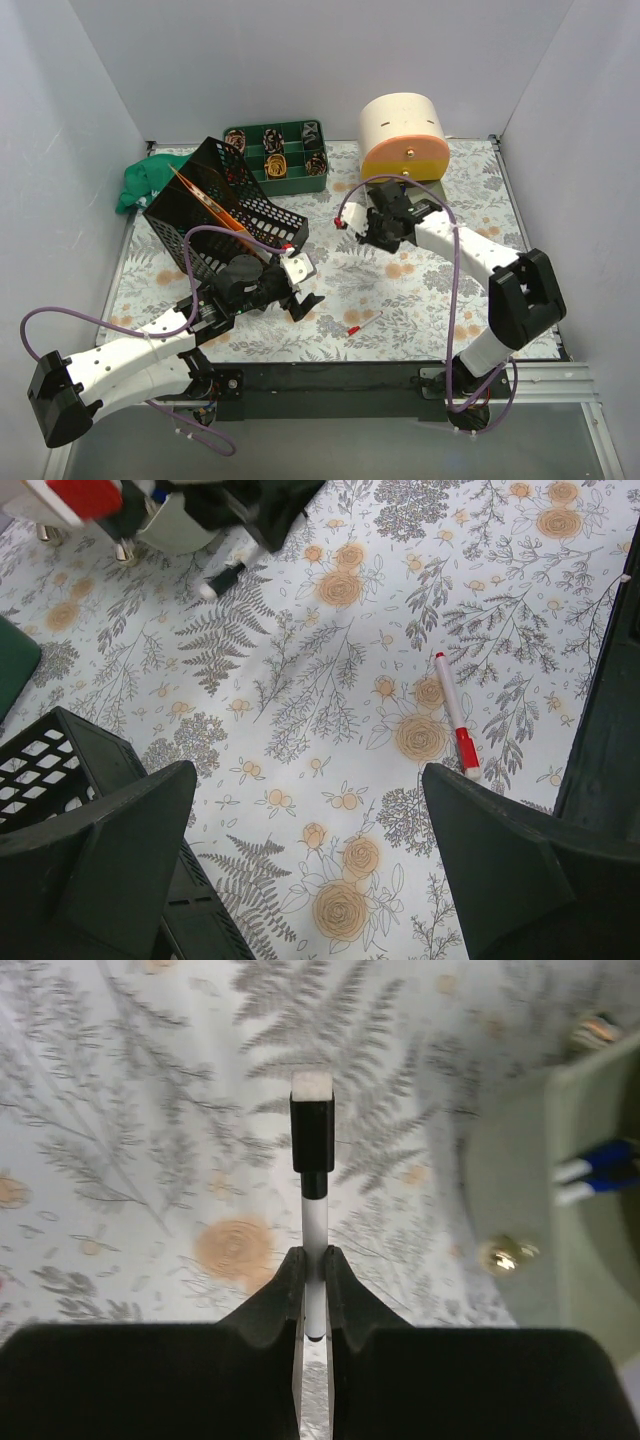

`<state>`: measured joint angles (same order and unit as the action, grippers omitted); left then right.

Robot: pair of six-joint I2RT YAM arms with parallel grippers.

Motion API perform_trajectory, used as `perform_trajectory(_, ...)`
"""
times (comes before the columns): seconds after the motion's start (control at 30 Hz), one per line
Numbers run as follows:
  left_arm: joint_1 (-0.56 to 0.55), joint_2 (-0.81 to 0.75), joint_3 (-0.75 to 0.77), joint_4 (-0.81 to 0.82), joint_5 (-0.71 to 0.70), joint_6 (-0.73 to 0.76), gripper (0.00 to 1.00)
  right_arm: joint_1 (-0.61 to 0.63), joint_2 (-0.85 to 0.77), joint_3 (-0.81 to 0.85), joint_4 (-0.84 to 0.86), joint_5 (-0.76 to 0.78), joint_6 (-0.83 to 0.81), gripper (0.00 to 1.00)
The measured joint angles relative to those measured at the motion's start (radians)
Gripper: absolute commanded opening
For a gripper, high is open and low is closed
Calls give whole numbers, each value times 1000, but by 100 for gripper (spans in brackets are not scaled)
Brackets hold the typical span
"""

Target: Organize the desk

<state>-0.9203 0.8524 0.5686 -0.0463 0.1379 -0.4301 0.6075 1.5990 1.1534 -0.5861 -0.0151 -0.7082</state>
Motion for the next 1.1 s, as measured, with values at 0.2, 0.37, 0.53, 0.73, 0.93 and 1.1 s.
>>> perform_trajectory(0.2,0,0,0,0,0,0,98,-99,-27,127,-11,80,-167,1)
perform_trajectory(0.37,0,0,0,0,0,3,98,-164,32,261,-18,154,-272,1)
perform_trajectory(0.53,0,0,0,-3,0,4,98,-207,147,373,-16,215,-331,14)
perform_trajectory(0.73,0,0,0,-3,-1,4,98,-227,250,403,-19,262,-351,42)
perform_trajectory(0.93,0,0,0,-3,0,4,98,-226,261,415,-19,271,-343,49)
perform_trajectory(1.1,0,0,0,-4,0,4,98,-226,235,418,-26,220,-313,48)
